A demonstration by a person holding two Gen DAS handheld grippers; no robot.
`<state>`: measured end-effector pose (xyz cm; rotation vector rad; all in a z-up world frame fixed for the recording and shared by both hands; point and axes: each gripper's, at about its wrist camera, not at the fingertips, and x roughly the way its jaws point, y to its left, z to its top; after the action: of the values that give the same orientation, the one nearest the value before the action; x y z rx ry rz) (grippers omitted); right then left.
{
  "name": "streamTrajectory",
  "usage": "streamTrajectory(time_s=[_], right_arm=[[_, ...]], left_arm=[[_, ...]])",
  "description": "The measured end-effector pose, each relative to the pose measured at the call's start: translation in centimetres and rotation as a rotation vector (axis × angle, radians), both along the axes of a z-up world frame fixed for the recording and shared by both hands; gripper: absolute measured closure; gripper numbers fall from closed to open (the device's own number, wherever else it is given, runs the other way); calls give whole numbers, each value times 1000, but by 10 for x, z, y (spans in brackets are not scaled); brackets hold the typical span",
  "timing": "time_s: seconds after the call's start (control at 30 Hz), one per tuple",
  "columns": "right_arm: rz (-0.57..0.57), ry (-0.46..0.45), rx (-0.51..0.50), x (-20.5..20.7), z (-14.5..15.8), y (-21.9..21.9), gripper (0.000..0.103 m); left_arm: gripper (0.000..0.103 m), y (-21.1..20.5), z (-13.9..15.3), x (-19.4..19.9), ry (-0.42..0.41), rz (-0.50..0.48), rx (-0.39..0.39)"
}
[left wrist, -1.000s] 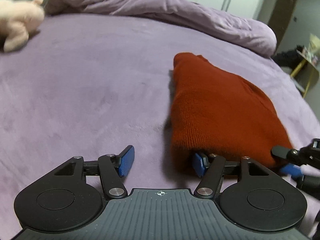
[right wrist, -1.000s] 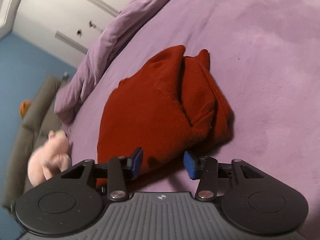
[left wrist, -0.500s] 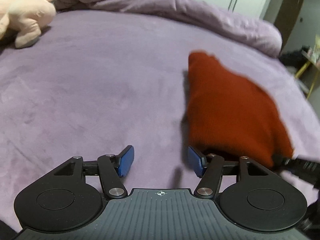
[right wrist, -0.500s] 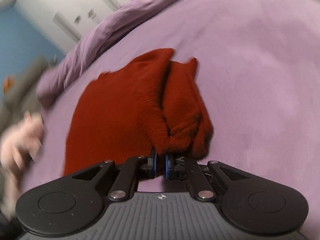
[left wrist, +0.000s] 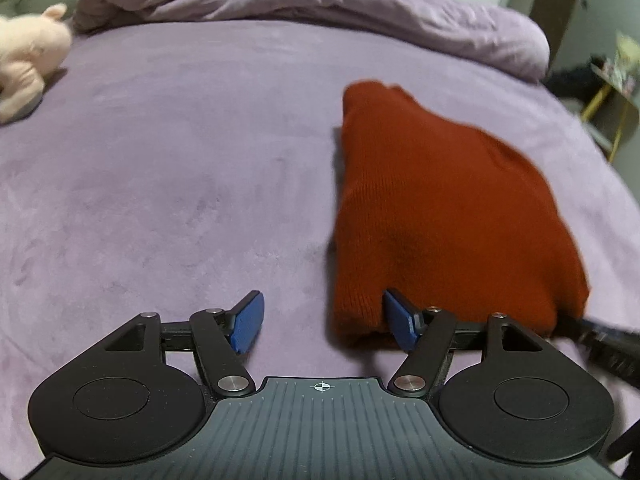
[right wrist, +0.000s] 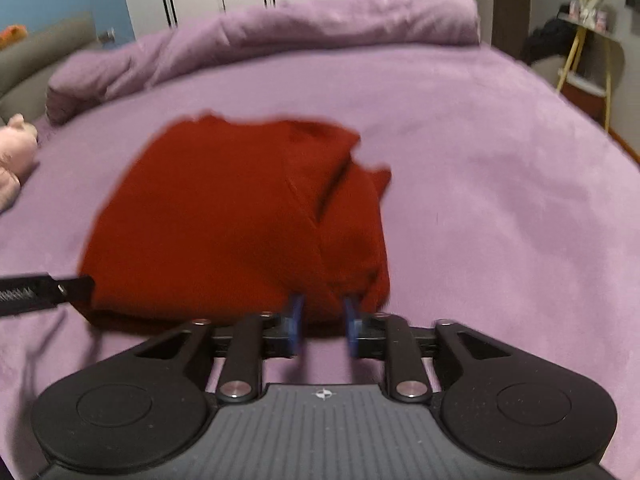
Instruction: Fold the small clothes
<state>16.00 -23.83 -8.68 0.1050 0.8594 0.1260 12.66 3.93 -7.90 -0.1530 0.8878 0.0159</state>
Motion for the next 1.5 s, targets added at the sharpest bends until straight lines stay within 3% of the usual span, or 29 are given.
streamTrajectory(time_s=[0.13,0.2,0.27,0.3,0.33,0.57,0.7,0.87,0.97,1.17,1.5], right_arm=[[11,43,-7,-4,9,2,79],[40,81,-1,-10,13,5,74],[65,107,-8,-20,19,8,55],[77,118,-23,-25,22,11,39],[93,122,-36,-31,25,13,33],[127,148,-67,-49,52,27,6],[118,170,-148,-46,59,40,4],[118,214,-221,-42,62,52,4],[104,205,-223,-44,66,52,4],[65,218,-182,-42,70,42,4],[42,220,-185,-42,72,41,4]], left_arm=[[31,-5,9,-9,17,14,-7],[25,-7,15,-17,17,18,7],[14,-11,22,-25,18,20,37],[8,-12,26,-29,23,23,54],[7,-12,29,-32,26,28,64],[2,-6,54,-47,50,46,26],[1,-5,67,-59,-2,62,41],[1,-10,76,-58,26,42,98],[1,-15,78,-58,31,20,135],[1,-15,79,-56,68,9,111],[1,-17,77,-54,94,7,137]])
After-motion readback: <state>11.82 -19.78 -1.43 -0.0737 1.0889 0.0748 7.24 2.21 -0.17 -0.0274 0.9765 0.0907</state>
